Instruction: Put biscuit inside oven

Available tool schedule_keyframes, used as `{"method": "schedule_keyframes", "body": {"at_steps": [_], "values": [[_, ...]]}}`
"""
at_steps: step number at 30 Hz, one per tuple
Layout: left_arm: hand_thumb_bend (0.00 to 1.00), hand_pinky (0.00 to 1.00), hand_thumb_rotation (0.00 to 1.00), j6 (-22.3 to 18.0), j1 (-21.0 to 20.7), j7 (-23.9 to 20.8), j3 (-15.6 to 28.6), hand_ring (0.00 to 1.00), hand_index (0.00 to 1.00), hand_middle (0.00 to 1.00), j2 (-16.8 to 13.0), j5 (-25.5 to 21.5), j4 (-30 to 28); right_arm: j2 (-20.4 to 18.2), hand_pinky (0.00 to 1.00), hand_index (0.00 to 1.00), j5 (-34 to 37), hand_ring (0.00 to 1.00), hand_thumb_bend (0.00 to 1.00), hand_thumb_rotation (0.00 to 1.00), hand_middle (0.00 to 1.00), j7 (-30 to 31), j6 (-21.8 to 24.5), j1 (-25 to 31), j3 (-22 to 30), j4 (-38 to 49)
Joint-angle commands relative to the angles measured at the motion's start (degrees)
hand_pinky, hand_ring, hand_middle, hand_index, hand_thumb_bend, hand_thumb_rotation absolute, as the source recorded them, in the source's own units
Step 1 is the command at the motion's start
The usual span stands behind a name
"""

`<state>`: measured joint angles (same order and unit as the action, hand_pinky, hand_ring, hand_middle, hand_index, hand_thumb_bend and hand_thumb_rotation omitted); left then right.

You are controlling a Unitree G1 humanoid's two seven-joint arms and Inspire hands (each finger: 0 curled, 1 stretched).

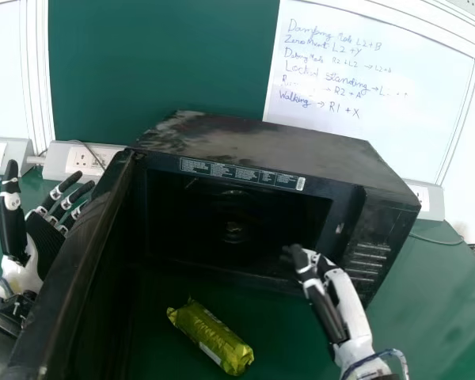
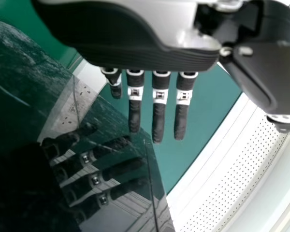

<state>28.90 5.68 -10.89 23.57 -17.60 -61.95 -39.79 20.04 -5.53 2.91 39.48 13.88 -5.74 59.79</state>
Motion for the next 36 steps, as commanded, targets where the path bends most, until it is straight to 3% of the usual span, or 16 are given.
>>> {"method": "schedule_keyframes", "body": {"at_steps": [1,7,15,26,32,36], "values": [[0.5,0.84,0.24,-0.9,0.1,0.5,-0.1,0.76,0.73,0.72,0.2,0.4,0.2,1.5,0.71,0.8,-2.8,0.77,0.87,0.28,0.79,1.1,-0.3,-1.3,-1.8,0.2],[0.49,0.82,0.23,-1.1,0.1,1.0,0.1,0.74,0.72,0.71,0.4,-0.2,0.5,1.3,0.75,0.81,-9.0,0.8,0.9,0.31,0.81,2.9,-1.6,-1.0,-4.9,0.2],[0.51,0.86,0.23,-0.9,-0.1,0.5,-0.3,0.78,0.74,0.73,0.3,0.4,0.3,1.1,0.73,0.87,-30.4,0.84,0.9,0.38,0.86,6.5,-5.0,0.2,-14.1,0.2],[0.48,0.82,0.23,-0.9,-0.1,-0.1,-0.4,0.74,0.72,0.71,1.1,-0.1,0.1,-8.8,0.78,0.92,-54.8,0.9,0.89,0.45,0.92,15.3,-9.4,4.4,-21.9,0.2],[0.49,0.82,0.23,-0.7,-0.2,0.1,-0.5,0.74,0.72,0.71,0.8,0.2,-0.1,-13.5,0.77,0.94,-61.9,0.91,0.9,0.47,0.93,21.8,-12.4,6.0,-23.6,0.2],[0.47,0.8,0.23,-1.0,-0.1,0.2,-0.4,0.73,0.71,0.7,1.1,0.2,0.1,-15.2,0.84,0.95,-66.9,0.97,0.91,0.5,0.95,25.2,-15.3,7.0,-24.1,-0.2]]}}
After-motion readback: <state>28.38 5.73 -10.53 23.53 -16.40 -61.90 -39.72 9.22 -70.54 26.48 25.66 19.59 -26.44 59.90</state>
